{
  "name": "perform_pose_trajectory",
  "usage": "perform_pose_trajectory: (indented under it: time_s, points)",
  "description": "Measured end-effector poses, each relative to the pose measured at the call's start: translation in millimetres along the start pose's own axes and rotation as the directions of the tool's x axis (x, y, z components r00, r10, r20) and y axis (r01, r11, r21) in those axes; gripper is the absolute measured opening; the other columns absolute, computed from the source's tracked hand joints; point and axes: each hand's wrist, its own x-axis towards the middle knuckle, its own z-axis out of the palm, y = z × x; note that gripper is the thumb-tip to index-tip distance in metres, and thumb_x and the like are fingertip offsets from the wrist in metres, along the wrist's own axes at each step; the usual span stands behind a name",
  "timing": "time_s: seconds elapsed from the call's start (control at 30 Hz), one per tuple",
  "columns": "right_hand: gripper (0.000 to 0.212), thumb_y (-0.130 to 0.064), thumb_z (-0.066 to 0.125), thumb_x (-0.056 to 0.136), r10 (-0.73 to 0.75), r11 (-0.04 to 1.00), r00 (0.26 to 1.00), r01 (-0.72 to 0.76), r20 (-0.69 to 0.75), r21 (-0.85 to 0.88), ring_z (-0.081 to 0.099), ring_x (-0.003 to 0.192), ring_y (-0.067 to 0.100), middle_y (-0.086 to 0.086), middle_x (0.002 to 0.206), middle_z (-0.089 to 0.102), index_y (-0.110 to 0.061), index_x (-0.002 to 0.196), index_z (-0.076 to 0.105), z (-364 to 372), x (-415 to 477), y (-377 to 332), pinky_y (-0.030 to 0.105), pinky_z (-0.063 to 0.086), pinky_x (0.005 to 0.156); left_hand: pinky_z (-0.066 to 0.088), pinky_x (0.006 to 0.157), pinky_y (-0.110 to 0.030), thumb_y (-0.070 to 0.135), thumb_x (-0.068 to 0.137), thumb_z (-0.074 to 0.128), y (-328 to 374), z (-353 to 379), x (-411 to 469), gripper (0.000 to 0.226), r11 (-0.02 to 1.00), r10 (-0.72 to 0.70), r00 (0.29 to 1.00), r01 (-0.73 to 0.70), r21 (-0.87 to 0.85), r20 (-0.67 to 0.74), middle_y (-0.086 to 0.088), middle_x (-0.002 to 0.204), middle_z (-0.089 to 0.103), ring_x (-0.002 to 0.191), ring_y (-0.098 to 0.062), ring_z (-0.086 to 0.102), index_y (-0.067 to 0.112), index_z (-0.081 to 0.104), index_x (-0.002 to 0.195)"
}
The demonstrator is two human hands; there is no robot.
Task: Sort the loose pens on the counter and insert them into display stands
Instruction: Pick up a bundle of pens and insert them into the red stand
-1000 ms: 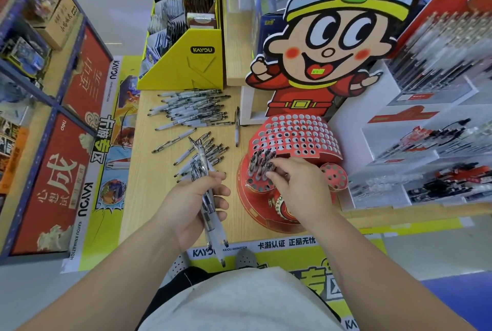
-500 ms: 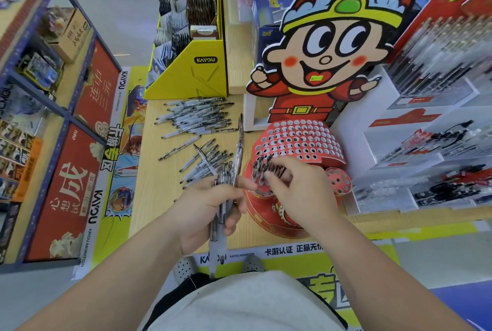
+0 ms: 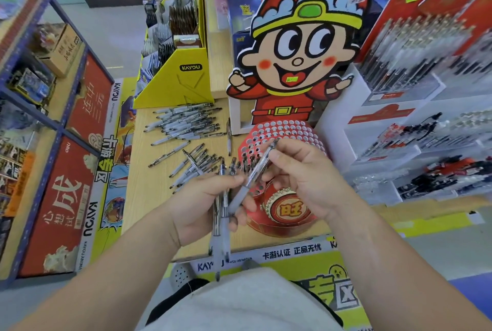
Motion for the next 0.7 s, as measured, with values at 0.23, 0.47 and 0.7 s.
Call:
perform_pose_trajectory:
  time_s: [0.23, 0.47, 0.7]
  points:
    - [0.006, -0.012, 0.068, 0.092, -0.081, 0.993, 0.956, 0.053, -0.280, -0.104, 0.071, 0.077, 0.019, 0.009, 0.085, 0.075, -0.007, 0.092, 0.072, -29, -1, -3, 0.022, 0.057, 0.063, 0.048, 0.045, -0.030, 0.027, 0.102, 0.057, -17, -24, 12, 0.023, 0.972, -0.123, 0.899, 0.023, -0.235, -0.421, -0.007, 0.064, 0.057, 0.044, -0.020, 0.050, 0.007, 0.063, 0.093]
    - [0.007, -0.023, 0.078, 0.086, -0.295, 0.786, 0.899, 0.035, -0.325, -0.618, 0.071, 0.079, 0.012, -0.008, 0.080, 0.074, -0.026, 0.087, 0.073, -35, 4, 30, 0.039, 0.059, 0.077, 0.048, 0.045, -0.027, 0.026, 0.094, 0.064, -34, -43, 17, 0.018, 0.913, -0.276, 0.840, 0.077, -0.401, -0.467, -0.002, 0.059, 0.040, 0.045, -0.016, 0.038, 0.009, 0.056, 0.092]
    - [0.006, -0.024, 0.077, 0.086, -0.349, 0.589, 0.920, 0.069, -0.176, -0.806, 0.065, 0.076, 0.004, -0.013, 0.082, 0.070, -0.028, 0.087, 0.073, -27, 10, 46, 0.032, 0.055, 0.073, 0.055, 0.063, -0.039, -0.001, 0.089, 0.040, -38, -49, 15, 0.023, 0.903, -0.142, 0.916, -0.036, -0.428, -0.376, -0.009, 0.070, 0.049, 0.059, -0.023, 0.050, 0.005, 0.052, 0.107]
